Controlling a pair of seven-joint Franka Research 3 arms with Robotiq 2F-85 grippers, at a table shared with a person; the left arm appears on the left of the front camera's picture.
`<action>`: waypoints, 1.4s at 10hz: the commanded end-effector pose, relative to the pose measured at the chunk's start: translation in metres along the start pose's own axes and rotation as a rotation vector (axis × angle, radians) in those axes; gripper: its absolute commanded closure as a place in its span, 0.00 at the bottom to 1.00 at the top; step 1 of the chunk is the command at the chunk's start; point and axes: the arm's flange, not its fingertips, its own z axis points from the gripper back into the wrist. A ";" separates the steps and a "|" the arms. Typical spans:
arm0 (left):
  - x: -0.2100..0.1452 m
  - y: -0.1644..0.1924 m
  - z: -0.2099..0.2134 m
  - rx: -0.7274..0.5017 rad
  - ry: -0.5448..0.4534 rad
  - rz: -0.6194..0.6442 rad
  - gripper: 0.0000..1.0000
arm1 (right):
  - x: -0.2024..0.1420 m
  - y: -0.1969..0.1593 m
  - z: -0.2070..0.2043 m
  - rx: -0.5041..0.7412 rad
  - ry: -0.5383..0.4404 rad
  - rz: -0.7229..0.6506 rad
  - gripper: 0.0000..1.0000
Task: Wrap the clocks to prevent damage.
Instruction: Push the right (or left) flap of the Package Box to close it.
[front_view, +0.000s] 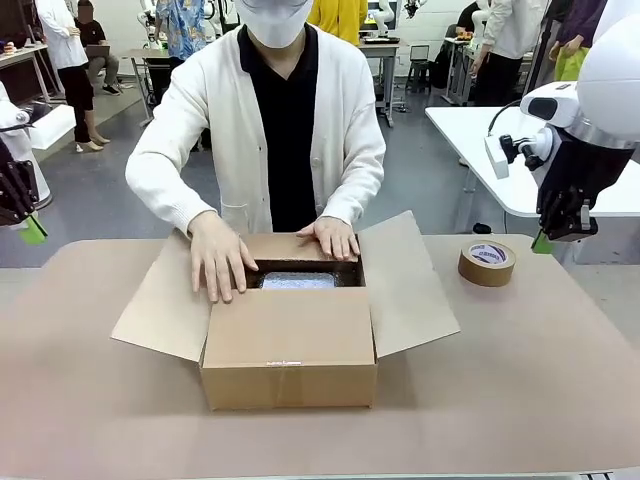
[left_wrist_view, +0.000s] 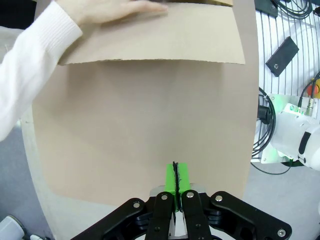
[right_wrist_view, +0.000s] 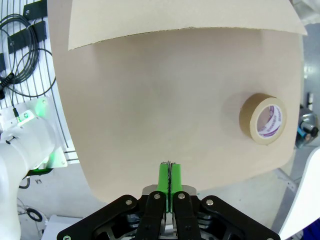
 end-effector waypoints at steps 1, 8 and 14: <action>-0.001 0.001 0.003 -0.008 0.017 0.001 0.95 | -0.001 -0.002 0.000 0.007 0.012 0.001 0.96; -0.001 0.001 0.003 -0.008 0.017 0.001 0.95 | -0.001 -0.002 0.000 0.007 0.012 0.001 0.96; -0.034 0.042 -0.014 -0.049 -0.301 -0.193 0.95 | -0.001 -0.002 0.000 0.007 0.012 0.001 0.96</action>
